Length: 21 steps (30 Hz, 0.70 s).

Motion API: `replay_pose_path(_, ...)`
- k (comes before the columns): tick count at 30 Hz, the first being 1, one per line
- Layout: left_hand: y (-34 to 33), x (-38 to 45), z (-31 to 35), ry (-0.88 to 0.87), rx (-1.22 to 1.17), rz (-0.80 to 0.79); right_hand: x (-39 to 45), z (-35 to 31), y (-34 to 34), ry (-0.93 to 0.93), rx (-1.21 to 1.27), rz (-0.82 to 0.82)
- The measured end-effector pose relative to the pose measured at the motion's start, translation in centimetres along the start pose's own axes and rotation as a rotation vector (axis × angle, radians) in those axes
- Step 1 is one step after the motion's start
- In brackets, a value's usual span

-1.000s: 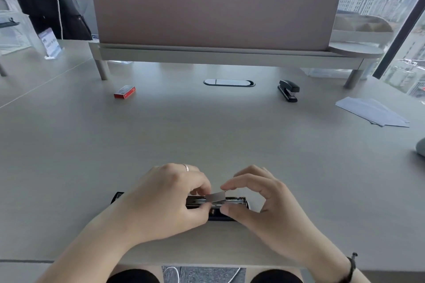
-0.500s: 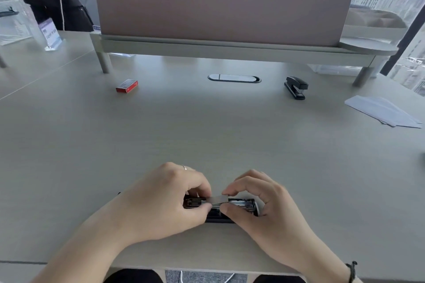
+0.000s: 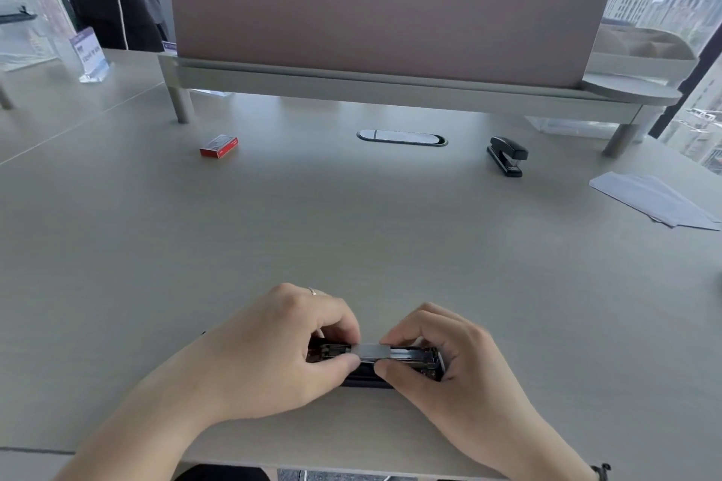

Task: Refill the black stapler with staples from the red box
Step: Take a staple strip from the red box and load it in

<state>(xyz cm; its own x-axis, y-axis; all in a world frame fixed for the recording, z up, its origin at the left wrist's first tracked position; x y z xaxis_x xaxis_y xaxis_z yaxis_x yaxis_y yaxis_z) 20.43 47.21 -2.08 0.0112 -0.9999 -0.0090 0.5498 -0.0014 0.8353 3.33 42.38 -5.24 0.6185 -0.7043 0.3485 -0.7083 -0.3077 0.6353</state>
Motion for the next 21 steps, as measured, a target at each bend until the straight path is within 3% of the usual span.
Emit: replay_pose_path(21,-0.3,-1.4,-0.5,-0.072,0.07,0.034,-0.7,0.7,0.2,-0.09,-0.027,-0.038)
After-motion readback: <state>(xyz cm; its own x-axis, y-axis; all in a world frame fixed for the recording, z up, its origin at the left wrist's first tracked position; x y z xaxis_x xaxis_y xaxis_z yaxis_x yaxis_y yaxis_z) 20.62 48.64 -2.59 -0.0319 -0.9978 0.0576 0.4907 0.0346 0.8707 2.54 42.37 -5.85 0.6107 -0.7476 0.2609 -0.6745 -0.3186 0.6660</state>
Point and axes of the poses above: each hand's wrist, its own x-axis towards the middle knuckle, its own y-axis out of the back of the hand, z = x × y, the point moved 6 cm from there along x, towards the middle knuckle, and after that the axes turned 10 degrees about y, right-handed, at the moved point
